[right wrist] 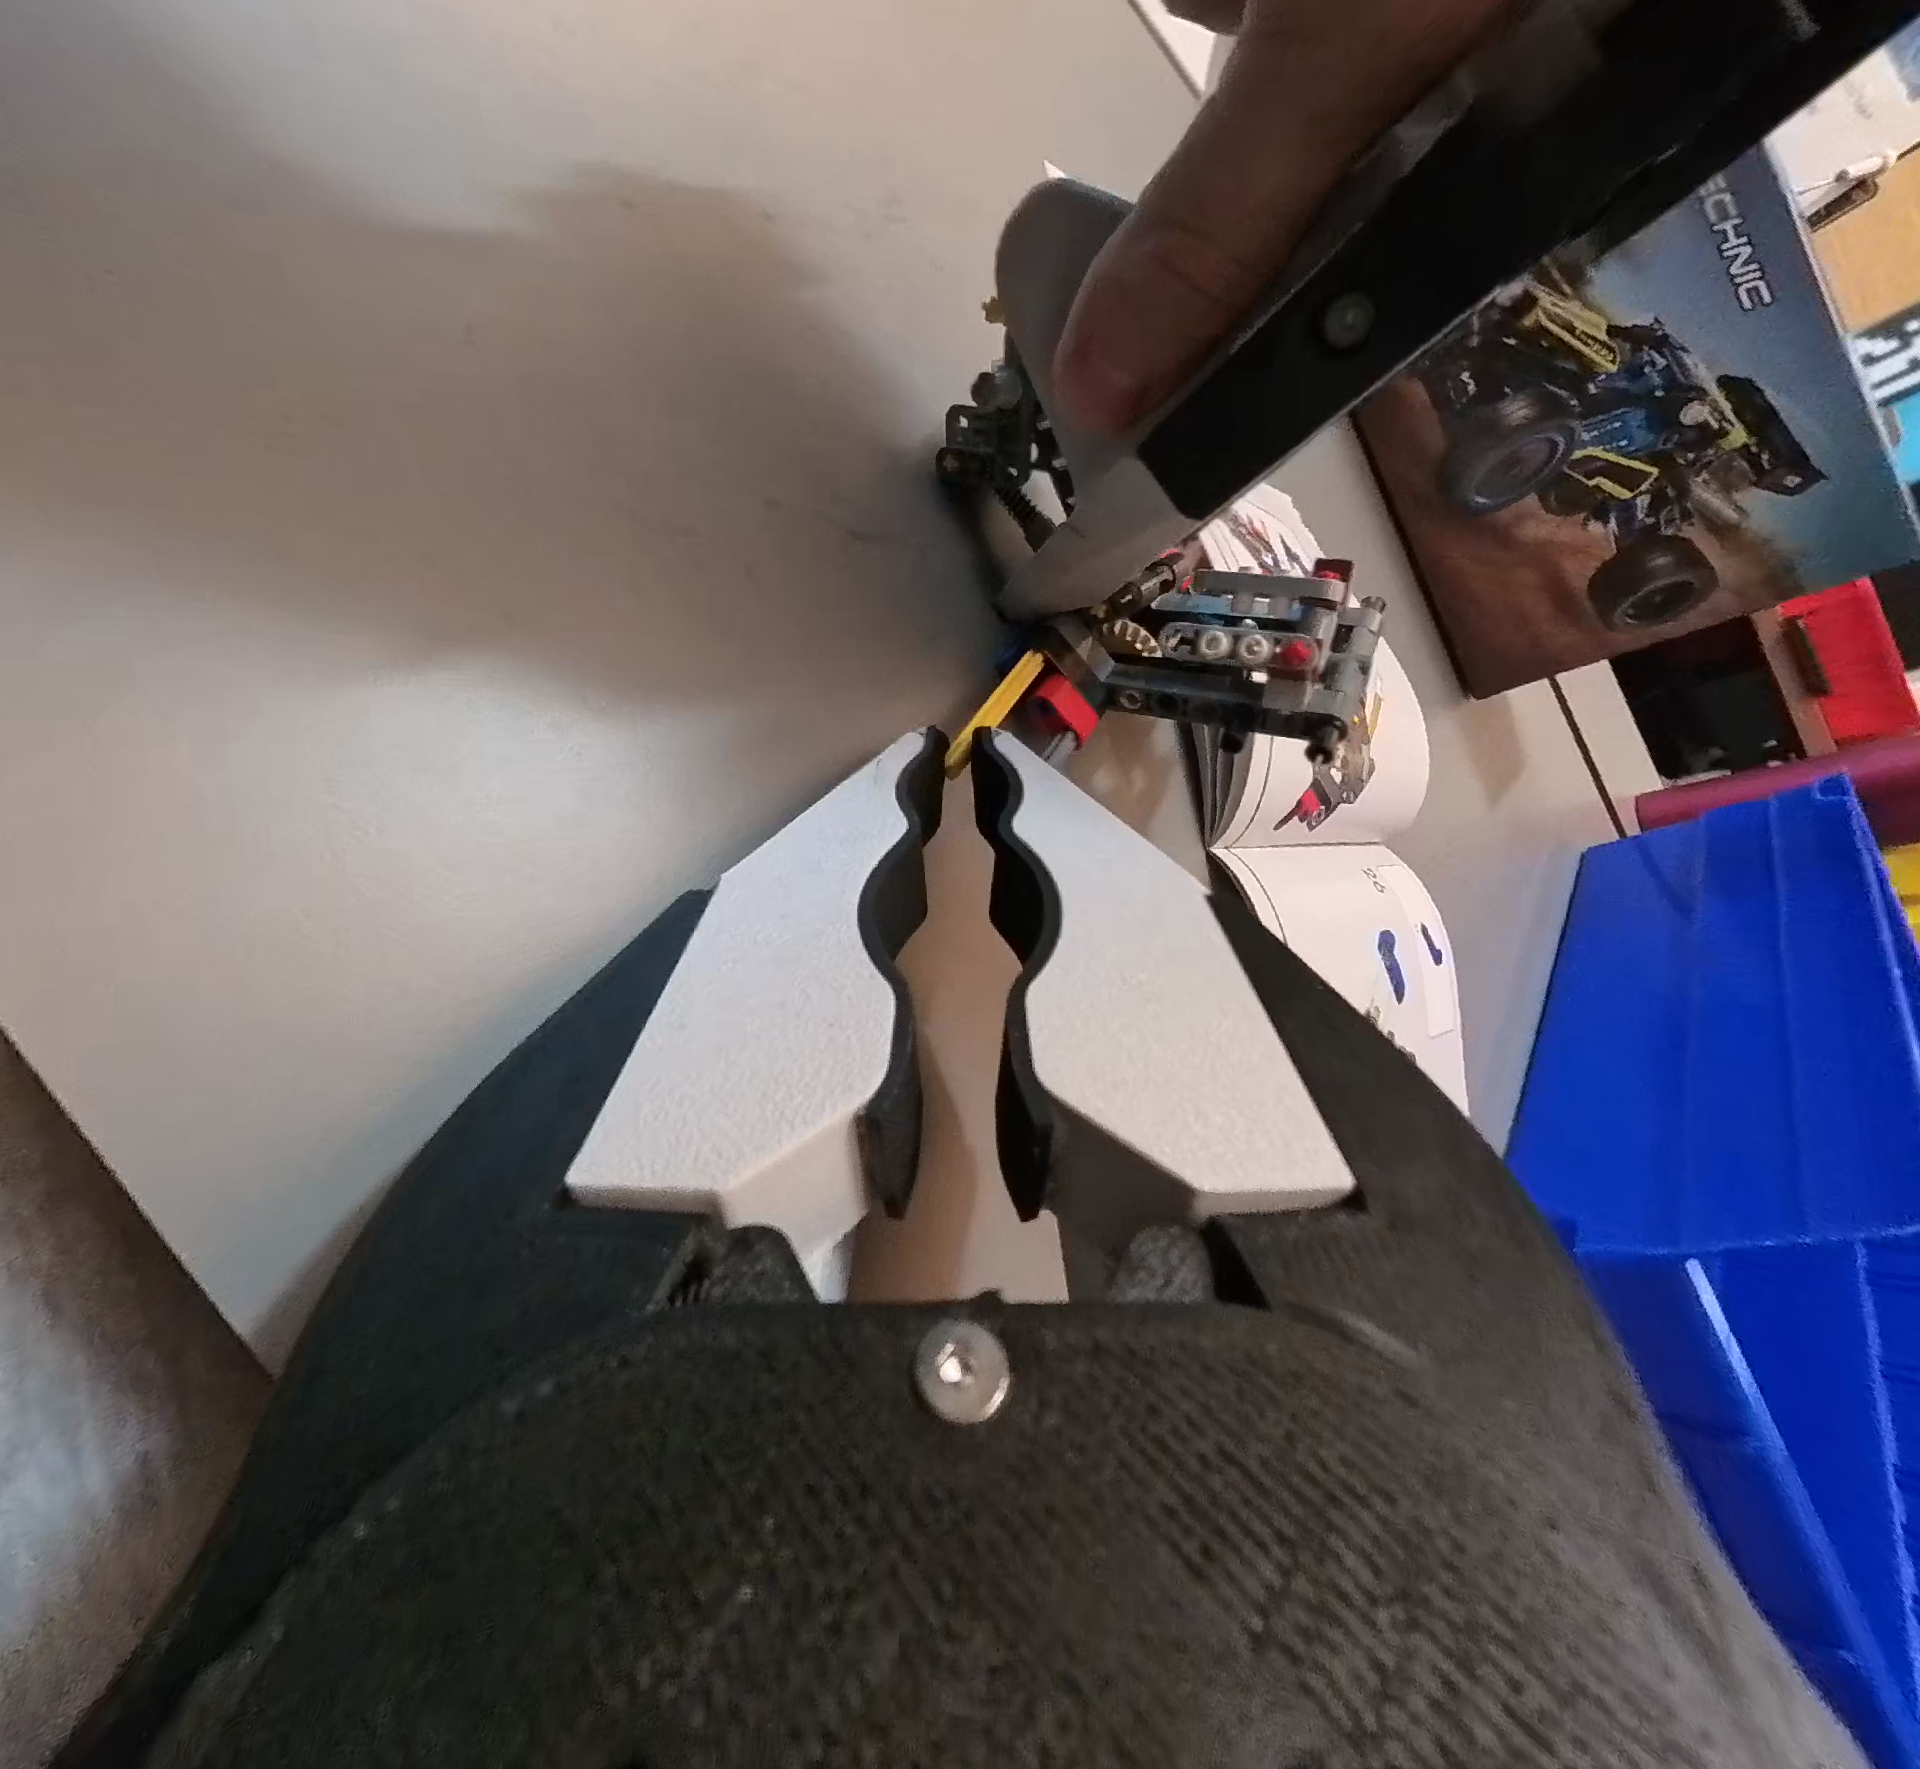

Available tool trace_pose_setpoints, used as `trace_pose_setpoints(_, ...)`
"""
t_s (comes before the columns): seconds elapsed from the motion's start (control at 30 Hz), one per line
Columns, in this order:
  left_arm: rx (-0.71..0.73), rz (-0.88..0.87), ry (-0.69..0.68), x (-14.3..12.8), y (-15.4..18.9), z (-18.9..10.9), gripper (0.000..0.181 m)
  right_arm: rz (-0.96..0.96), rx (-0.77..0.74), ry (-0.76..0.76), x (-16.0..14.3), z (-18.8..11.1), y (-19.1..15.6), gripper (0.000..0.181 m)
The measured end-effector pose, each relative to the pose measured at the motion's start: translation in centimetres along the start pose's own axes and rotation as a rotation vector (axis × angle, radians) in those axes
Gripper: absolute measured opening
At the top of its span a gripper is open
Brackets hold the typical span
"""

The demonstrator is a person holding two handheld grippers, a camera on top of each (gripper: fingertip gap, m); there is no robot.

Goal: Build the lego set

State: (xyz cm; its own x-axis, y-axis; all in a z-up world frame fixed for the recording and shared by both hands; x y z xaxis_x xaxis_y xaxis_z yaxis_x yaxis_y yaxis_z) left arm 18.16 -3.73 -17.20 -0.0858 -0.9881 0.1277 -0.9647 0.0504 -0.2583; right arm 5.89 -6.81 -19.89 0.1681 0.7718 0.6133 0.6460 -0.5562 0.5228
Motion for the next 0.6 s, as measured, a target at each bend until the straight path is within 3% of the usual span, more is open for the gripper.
trace_pose_setpoints(0.23,-0.014,0.010,-0.014,0.2,-0.1,0.1,0.038,0.000,-0.038,-0.022,0.0,0.2,0.0,0.002)
trace_pose_setpoints(0.3,-0.083,0.078,0.062,0.9,1.2,-0.1,0.036,-0.017,-0.063,-0.004,0.3,0.7,0.6,0.000)
trace_pose_setpoints(0.4,-0.065,-0.006,0.028,1.0,1.3,-0.1,0.038,0.118,0.013,0.006,-0.5,-0.3,1.3,0.000)
trace_pose_setpoints(0.53,-0.048,0.033,-0.014,1.5,1.5,-0.2,0.038,0.184,0.126,0.110,-1.0,-2.6,1.0,0.012)
trace_pose_setpoints(0.6,-0.045,0.044,-0.023,1.6,1.6,-0.2,0.037,0.188,0.205,0.080,-1.4,-3.5,0.2,0.010)
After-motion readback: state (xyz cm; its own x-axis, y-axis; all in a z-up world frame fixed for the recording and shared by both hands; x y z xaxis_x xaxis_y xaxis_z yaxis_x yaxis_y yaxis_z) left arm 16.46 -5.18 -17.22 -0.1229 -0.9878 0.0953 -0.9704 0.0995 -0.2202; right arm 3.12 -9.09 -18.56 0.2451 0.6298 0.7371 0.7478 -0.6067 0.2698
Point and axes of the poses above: each gripper's, where its closed fingertips meet, z out along the fingers, x out of its top, y = z × x across the jaws, the point moved 8 cm from there along -z, back along the fingers, and after that the axes turned 10 degrees about x, right-handed, at the moved point
